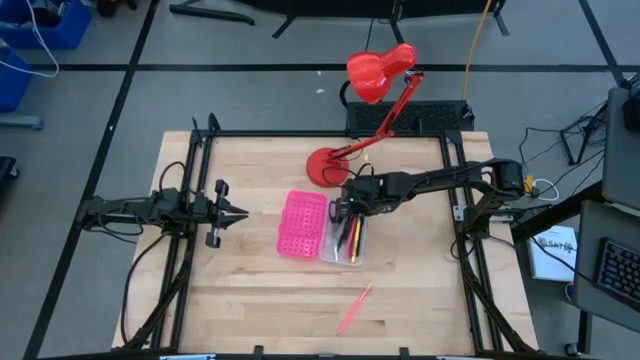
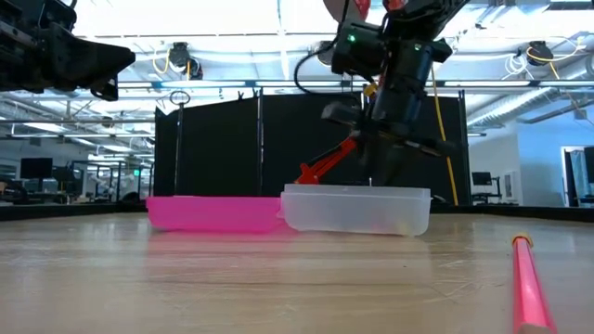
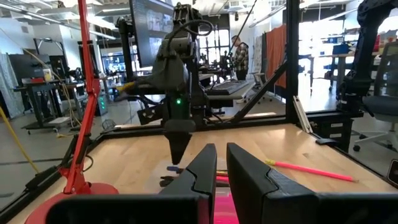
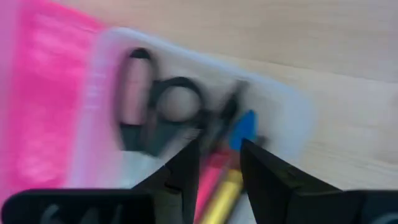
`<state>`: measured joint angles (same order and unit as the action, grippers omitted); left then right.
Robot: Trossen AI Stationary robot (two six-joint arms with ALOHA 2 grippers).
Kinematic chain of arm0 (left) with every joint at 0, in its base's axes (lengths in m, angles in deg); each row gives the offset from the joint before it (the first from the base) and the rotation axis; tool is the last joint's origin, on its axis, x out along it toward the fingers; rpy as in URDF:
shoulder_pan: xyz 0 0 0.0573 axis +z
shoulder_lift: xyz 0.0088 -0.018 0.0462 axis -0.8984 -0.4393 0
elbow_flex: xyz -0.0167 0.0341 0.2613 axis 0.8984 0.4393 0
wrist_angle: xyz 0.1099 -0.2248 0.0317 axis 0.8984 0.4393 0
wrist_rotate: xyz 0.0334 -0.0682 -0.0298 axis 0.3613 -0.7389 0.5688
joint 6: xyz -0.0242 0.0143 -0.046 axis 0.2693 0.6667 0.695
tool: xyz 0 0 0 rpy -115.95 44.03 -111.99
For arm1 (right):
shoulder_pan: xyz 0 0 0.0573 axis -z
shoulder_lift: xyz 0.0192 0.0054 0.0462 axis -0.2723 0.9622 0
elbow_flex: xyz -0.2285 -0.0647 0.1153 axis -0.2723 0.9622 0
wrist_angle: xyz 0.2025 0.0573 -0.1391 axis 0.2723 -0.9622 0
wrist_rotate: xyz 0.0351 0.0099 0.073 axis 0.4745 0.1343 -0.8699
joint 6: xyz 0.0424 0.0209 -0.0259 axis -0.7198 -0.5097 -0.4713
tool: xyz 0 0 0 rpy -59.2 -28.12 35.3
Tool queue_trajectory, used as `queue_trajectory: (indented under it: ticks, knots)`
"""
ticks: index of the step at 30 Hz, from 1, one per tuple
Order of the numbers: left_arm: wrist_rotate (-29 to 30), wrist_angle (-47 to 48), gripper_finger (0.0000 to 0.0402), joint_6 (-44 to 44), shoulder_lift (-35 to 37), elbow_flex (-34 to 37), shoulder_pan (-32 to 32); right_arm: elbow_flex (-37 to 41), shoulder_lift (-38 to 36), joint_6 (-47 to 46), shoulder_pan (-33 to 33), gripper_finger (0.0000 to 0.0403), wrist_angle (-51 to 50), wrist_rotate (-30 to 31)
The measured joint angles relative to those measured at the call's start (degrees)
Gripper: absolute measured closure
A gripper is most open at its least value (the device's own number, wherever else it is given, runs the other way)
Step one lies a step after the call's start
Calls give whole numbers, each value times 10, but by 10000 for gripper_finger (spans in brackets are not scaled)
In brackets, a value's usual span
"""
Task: Pick & place school supplies into a supply box
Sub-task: Put the pink pencil into the pink supply box
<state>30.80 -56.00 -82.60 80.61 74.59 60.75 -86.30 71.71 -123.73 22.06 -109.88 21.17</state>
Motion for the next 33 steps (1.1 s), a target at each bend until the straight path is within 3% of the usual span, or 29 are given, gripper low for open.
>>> queue_trajectory:
  ticks: [6, 11, 14, 19, 21, 23, 25, 30, 33]
  knots:
    - [0, 1, 355, 0, 0, 0, 0, 0, -18, 26, 1, 306, 57, -10]
    - [0, 5, 355, 0, 0, 0, 0, -28, -89, 157, -8, 320, 69, 16]
    - [0, 8, 355, -1, 0, 0, 0, -37, -154, 282, -38, 329, 71, 81]
    - [1, 11, 355, -9, 0, 0, 0, -37, -247, 543, -129, 352, 90, 241]
    - [1, 12, 355, -27, 0, 0, 0, -37, -276, 595, -162, 366, 83, 315]
    - [1, 13, 355, -32, 0, 0, 0, -37, -302, 597, -186, 382, 76, 347]
    - [1, 22, 355, -30, 0, 0, 0, -37, -325, 598, -206, 396, 67, 343]
    - [9, 33, 355, -76, 0, 0, 0, -12, -381, 635, -253, 394, 64, 254]
    - [30, 38, 355, -65, 0, 0, 0, 14, -414, 656, -286, 395, 68, 247]
